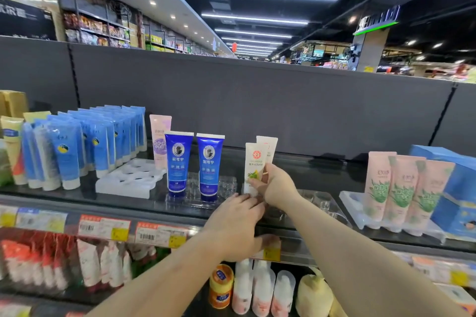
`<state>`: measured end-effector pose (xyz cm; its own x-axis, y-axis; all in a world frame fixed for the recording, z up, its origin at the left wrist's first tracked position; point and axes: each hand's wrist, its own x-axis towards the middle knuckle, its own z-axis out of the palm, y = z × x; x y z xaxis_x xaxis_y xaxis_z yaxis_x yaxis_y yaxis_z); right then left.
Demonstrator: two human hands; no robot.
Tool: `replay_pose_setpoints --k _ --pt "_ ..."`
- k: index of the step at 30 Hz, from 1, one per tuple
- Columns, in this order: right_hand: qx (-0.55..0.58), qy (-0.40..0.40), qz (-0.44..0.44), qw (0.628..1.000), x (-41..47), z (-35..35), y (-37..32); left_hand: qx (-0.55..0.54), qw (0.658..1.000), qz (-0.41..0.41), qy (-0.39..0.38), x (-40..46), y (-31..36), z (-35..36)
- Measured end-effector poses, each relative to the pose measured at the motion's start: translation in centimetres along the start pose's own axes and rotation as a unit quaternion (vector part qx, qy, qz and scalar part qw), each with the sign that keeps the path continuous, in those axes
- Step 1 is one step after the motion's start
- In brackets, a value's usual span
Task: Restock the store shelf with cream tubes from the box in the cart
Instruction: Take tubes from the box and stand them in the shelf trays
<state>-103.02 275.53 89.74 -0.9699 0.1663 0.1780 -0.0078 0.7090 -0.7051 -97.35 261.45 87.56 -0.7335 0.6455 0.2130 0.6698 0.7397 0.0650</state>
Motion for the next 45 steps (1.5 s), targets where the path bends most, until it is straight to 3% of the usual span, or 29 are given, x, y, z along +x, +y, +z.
replay_pose_setpoints --k 9,13,20,23,29,38,45 --pt "-0.015 -0.011 0.04 0.999 -0.3 -1.2 -0.5 0.004 0.999 -0.006 -0.044 -0.1 0.2 -0.6" --pt "-0.009 0.052 0.024 0.998 -2.6 -2.8 -1.2 -0.076 0.996 -0.02 -0.037 -0.4 0.1 -1.8" --pt "-0.193 0.113 0.077 0.972 -9.6 -1.5 -1.3 -0.128 0.992 0.015 0.003 -3.4 -1.7 -3.3" --pt "-0.296 0.094 0.086 0.947 -13.2 0.4 -2.0 -0.14 0.99 0.005 0.001 -6.5 -2.7 -3.4" --pt "-0.323 0.018 0.06 0.944 -19.5 6.0 -6.8 -0.094 0.993 -0.073 -0.005 -15.4 -6.4 -3.1" --pt "-0.291 -0.12 -0.05 0.948 -28.3 20.5 -18.5 -0.034 0.967 -0.247 -0.056 -36.1 -16.8 -3.9" --pt "-0.251 -0.18 -0.125 0.943 -30.5 33.8 -30.1 0.023 0.94 -0.337 -0.046 -50.1 -27.8 -6.7"
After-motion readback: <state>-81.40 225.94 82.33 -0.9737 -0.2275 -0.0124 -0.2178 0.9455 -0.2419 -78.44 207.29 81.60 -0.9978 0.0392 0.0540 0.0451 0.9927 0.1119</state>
